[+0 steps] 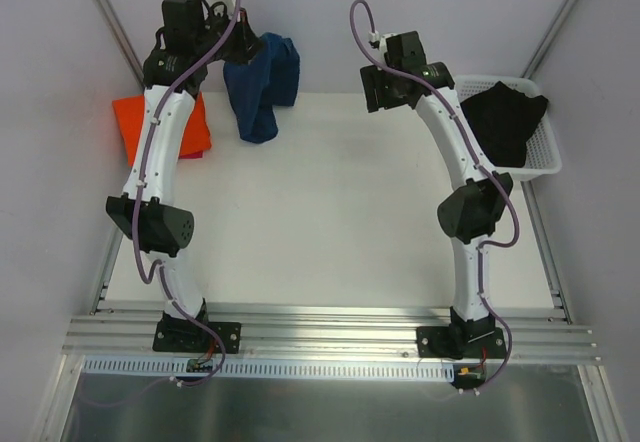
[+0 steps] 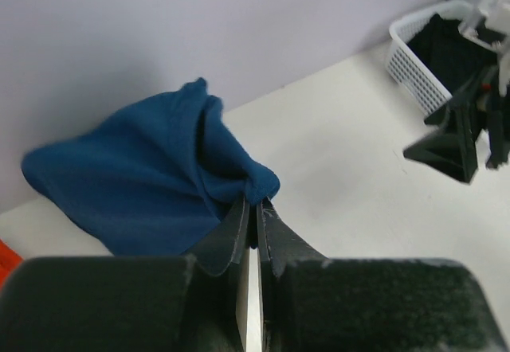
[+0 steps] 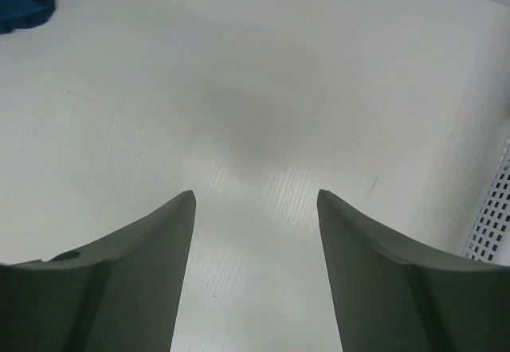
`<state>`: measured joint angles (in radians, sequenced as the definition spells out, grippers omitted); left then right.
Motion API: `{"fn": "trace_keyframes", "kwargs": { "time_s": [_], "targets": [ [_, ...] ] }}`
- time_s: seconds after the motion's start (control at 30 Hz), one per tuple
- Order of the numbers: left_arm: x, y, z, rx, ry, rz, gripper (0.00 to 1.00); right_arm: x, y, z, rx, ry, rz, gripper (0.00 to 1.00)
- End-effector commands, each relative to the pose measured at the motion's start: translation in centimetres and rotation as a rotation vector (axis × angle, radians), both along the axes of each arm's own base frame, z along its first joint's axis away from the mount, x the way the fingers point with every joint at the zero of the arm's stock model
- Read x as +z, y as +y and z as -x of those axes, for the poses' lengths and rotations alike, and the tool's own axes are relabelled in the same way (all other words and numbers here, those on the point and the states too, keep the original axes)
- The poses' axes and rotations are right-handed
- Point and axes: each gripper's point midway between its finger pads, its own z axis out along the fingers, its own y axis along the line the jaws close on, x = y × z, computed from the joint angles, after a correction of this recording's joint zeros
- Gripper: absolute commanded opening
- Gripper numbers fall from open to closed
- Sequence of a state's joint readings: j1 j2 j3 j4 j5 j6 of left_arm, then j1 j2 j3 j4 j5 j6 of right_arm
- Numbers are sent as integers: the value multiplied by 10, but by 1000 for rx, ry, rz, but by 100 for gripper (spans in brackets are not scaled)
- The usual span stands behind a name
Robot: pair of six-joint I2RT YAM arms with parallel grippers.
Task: Fold and stack the t-shirts
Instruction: Flatten out the tshirt
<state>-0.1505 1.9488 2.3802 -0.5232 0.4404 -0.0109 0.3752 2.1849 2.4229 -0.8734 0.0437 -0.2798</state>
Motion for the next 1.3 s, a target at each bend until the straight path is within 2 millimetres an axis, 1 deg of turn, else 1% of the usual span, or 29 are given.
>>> {"fn": "trace_keyframes", "kwargs": {
  "time_s": [0.0, 0.03, 0.07, 0.13, 0.17, 0.2, 0.23, 0.27, 0.3, 0.37, 0.4, 0.47, 0.57, 0.6, 0.67, 0.73, 0.83, 0.9, 0.93, 1.0, 1.03, 1.13, 1.2, 1.27],
  "targets": [
    [31, -10, 56, -82, -48, -16, 0, 53, -11, 14, 1, -110, 9, 66],
    [23, -14, 63, -96, -28, -19, 0, 53, -12, 14, -2, -109, 14, 66],
    [39, -15, 80, -104, -62, -17, 0, 53, -12, 15, -2, -110, 16, 67],
    [47, -17, 92, -111, -79, -12, 0, 52, -13, 17, 0, -103, 16, 67],
    [57, -18, 99, -112, -88, 10, 0, 50, -12, 19, 3, -96, 18, 67],
    [64, -20, 103, -116, -104, 16, 0, 49, -11, 22, 10, -87, 17, 67],
    [79, -21, 108, -119, -141, 22, 0, 45, -9, 27, 23, -71, 18, 67],
    [88, -23, 110, -117, -148, 48, 0, 43, -7, 30, 36, -59, 12, 67],
    [104, -29, 118, -133, -193, 52, 0, 41, -6, 33, 40, -53, 13, 67],
    [118, -32, 123, -142, -252, 34, 0, 39, -5, 38, 51, -43, 11, 67],
    [127, -37, 130, -160, -282, 34, 0, 39, -5, 38, 53, -43, 13, 67],
    [133, -40, 134, -172, -322, 7, 0, 41, -6, 37, 49, -50, 18, 67],
    [137, -38, 136, -170, -352, -16, 0, 44, -3, 40, 61, -55, 13, 68],
    [135, -34, 133, -148, -352, -25, 0, 45, -1, 42, 68, -52, 9, 68],
    [136, -32, 133, -140, -364, -43, 0, 46, 5, 46, 90, -48, -7, 68],
    [134, -30, 131, -129, -360, -47, 0, 47, 17, 56, 138, -26, -47, 68],
    [133, -30, 130, -123, -356, -47, 0, 49, 27, 69, 158, 2, -92, 69],
    [129, -28, 127, -112, -350, -57, 0, 52, 34, 83, 182, 28, -137, 69],
    [128, -27, 125, -106, -356, -69, 0, 53, 36, 99, 200, 45, -150, 69],
    [122, -27, 120, -101, -348, -85, 0, 55, 42, 116, 230, 66, -183, 69],
    [119, -25, 116, -88, -345, -95, 0, 57, 43, 132, 253, 80, -203, 70],
    [113, -25, 109, -90, -324, -90, 0, 64, 48, 150, 286, 93, -254, 70],
    [114, -25, 109, -97, -324, -80, 0, 67, 50, 153, 292, 87, -266, 70],
    [115, -26, 111, -103, -319, -70, 0, 73, 52, 148, 290, 67, -275, 70]
  ]
}}
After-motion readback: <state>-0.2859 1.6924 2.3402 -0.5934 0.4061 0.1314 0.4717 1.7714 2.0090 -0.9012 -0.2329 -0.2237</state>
